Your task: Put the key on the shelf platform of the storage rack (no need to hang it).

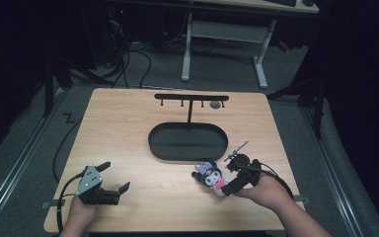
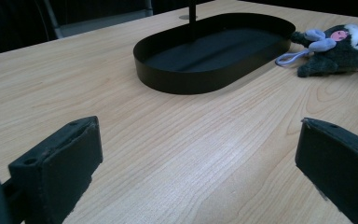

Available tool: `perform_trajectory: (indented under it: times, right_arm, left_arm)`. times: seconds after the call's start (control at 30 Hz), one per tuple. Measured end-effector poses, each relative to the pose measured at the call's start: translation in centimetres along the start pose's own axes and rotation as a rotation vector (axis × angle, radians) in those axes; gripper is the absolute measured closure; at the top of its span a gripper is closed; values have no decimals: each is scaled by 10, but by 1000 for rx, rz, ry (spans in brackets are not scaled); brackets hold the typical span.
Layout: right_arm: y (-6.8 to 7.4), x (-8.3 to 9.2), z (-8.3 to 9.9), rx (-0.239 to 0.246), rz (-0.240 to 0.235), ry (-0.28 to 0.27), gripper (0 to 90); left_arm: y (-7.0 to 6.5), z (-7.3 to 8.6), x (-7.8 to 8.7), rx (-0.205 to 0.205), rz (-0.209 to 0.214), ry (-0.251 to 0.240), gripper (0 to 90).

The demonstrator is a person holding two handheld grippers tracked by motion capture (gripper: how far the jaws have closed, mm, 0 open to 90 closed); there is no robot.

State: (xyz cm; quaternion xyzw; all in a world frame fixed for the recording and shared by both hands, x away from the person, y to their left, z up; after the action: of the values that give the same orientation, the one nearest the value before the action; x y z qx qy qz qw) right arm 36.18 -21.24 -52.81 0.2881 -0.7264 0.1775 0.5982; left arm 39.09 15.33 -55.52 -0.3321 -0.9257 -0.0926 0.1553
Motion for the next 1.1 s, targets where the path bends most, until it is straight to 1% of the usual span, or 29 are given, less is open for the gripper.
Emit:
perform_trajectory:
  times: [0.13,0.2,0.27,0.33,0.37,0.4,0.43,0.5,0.53,0.6,0.67,0.7,0.73,0.77,0.8,0.83,0.87,0.9,1.03,1.07,1.1]
  right_arm:
    - [6,-6,-5,5,-10,1,1]
    - [10,-9,-6,-14,-22,14,5]
    - [9,-13,-9,14,-22,20,9]
    - [12,-17,-10,3,-28,32,17]
    - [11,-19,-11,17,-29,31,23]
    - [12,-21,-11,5,-31,40,33]
    - [12,-23,-12,2,-31,41,54]
    - [13,-27,-13,6,-26,51,97]
    - [14,-29,-14,0,-30,52,105]
    - [15,-33,-14,6,-31,55,125]
    - [16,-36,-15,7,-27,56,135]
    - [16,-41,-14,4,-34,66,140]
    - [16,-41,-14,4,-34,66,140]
    - [15,-46,-13,12,-26,78,148]
    - [16,-47,-11,-1,-29,86,151]
    - [16,-47,-11,-1,-29,86,151]
    - [17,-49,-10,13,-46,94,163]
    - [17,-50,-11,7,-46,95,171]
    - [14,-54,-11,9,-44,102,170]
    - [15,-54,-10,-6,-47,114,170]
    - [15,-56,-11,-3,-45,111,173]
  left_arm:
    - [3,-1,0,1,-7,-8,11]
    - [4,-2,1,4,-9,-8,12]
    - [3,-2,1,3,-8,-13,12]
    - [3,-2,1,1,-7,-12,12]
    - [4,-2,1,2,-8,-14,13]
    - [4,-3,1,0,-8,-15,13]
    - [4,-3,1,0,-8,-15,13]
    - [4,-3,2,1,-8,-15,13]
    - [4,-3,2,0,-8,-15,13]
    - [4,-3,2,1,-7,-15,13]
    - [4,-3,2,0,-6,-16,13]
    - [4,-3,2,0,-6,-18,13]
    - [4,-3,2,0,-6,-18,13]
    - [4,-3,3,-1,-6,-15,13]
    - [4,-2,3,0,-4,-15,13]
    - [4,-2,3,0,-4,-15,13]
    - [4,-2,3,0,-4,-14,13]
    - [5,-2,3,6,-4,-16,13]
    - [4,-2,3,0,0,-15,16]
    - [4,-2,3,1,0,-16,16]
    - [4,-3,3,4,-1,-19,17]
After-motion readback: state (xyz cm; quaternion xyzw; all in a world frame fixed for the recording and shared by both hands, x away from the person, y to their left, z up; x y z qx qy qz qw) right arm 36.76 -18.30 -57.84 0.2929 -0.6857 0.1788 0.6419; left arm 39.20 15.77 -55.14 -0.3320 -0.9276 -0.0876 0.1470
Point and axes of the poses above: each handheld gripper's, and its own axes: x roughly backward along the jaws, z roughly out of its underside, y roughly to its left, the point moved 10 cm from there along -x, roughly forward along the jaws, and after that the axes turned 6 degrees about -z, right-handed, at the moved point
